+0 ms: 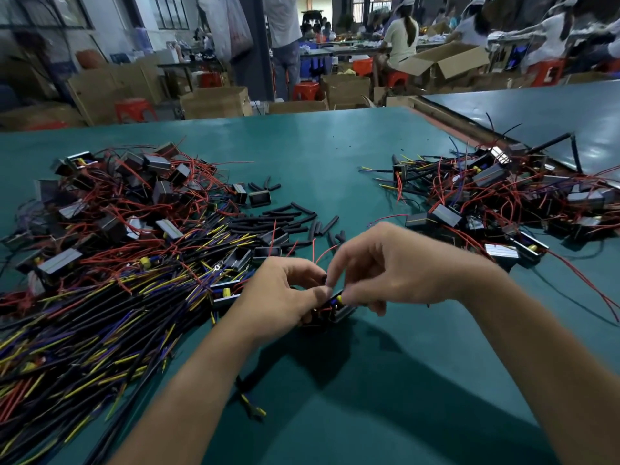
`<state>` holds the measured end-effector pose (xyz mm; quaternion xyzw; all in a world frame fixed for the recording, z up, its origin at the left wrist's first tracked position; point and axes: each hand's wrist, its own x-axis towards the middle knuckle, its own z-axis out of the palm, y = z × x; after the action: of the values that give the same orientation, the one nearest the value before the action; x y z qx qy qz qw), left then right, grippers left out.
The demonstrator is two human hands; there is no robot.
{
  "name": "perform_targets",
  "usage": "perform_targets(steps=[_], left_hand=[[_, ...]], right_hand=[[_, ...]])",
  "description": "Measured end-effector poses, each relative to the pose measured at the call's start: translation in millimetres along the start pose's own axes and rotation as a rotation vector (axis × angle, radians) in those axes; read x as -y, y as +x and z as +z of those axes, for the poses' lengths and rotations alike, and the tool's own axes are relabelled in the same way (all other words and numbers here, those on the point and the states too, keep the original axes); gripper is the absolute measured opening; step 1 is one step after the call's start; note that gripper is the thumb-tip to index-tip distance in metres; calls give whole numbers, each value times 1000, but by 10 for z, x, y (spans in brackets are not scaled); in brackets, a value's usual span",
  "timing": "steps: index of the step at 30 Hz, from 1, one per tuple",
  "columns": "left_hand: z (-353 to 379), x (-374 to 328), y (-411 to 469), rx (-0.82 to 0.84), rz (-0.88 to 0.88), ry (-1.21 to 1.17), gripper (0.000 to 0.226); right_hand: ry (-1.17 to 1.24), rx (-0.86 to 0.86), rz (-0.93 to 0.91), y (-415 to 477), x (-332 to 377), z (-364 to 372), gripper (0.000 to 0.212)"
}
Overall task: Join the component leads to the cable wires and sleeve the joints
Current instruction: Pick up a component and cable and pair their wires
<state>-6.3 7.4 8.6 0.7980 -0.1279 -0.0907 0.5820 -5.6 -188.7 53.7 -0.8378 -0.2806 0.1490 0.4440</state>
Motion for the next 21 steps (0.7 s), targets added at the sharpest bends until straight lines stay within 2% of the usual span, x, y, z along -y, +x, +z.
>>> perform_targets(steps=[2, 4, 8, 13, 18, 21], left_hand=[[4, 12, 2, 5, 2, 16, 6], [-7, 18, 4, 5, -3, -3, 1], [-8, -9, -3, -9, -30, -41, 13], [6, -12, 0, -2, -46, -50, 13], [10, 7, 14, 0, -49, -59, 3], [-1, 3, 26, 14, -48, -55, 8]], right_hand=[[-116, 79, 25, 4, 27, 70, 17], [-223, 85, -2, 15, 54, 132, 19], [-462, -1, -47, 7, 131, 195, 20], [-608, -92, -68, -2, 178, 252, 31], [-651, -193, -103, 58, 125, 289, 22], [-445, -202, -93, 64, 100, 234, 13]])
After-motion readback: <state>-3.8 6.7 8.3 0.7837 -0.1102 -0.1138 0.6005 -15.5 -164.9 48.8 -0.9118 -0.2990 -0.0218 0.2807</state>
